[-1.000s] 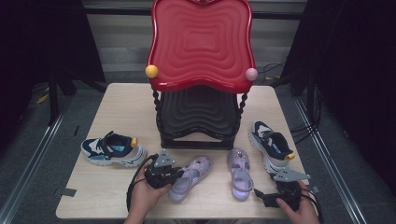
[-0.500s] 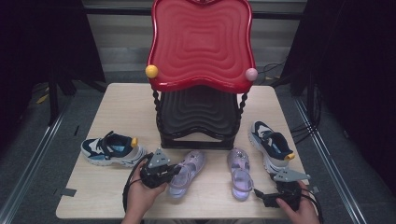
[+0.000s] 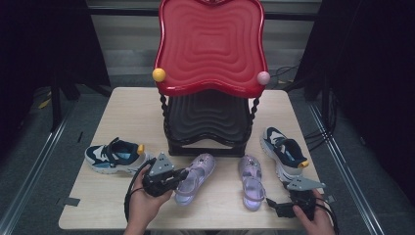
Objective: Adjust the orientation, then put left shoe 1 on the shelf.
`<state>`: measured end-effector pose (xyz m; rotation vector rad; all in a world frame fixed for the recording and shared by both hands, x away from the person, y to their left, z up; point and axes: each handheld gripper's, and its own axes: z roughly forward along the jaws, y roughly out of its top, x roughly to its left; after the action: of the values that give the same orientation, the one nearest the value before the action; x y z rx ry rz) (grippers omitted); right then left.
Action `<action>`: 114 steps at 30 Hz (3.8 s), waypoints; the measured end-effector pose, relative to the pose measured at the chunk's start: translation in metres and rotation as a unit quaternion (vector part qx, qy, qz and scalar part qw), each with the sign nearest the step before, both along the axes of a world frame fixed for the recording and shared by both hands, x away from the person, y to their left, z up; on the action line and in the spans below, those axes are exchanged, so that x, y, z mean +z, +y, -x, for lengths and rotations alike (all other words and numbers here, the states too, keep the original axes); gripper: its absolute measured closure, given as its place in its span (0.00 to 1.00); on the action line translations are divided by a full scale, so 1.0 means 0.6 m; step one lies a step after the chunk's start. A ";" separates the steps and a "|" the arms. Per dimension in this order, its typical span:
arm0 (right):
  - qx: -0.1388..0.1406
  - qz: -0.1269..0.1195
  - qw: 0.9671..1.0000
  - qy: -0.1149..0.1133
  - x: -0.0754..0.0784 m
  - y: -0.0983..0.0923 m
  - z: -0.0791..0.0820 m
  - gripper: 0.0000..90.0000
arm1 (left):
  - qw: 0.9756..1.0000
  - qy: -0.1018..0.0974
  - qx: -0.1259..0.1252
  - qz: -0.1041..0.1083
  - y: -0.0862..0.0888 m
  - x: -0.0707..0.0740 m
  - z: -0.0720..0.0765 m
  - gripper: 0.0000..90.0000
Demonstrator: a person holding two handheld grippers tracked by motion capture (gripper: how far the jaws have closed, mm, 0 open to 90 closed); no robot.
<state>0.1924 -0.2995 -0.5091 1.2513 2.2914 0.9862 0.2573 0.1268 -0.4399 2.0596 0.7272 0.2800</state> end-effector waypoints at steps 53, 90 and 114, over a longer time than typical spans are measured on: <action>0.006 0.001 1.000 0.002 0.000 -0.001 -0.005 0.12 | 0.992 -0.095 0.044 0.072 -0.012 0.115 -0.012 0.92; 0.007 0.002 1.000 0.000 0.000 -0.002 -0.005 0.12 | 0.967 -0.154 0.173 0.107 -0.067 0.122 -0.088 0.92; 0.009 0.002 1.000 0.000 0.000 -0.002 -0.006 0.12 | 0.944 -0.189 0.241 0.121 -0.101 0.096 -0.126 0.91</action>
<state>0.1962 -0.3007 -0.5091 1.2307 2.3071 0.9881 0.3332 0.0664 -0.3821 1.5108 0.9614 0.7973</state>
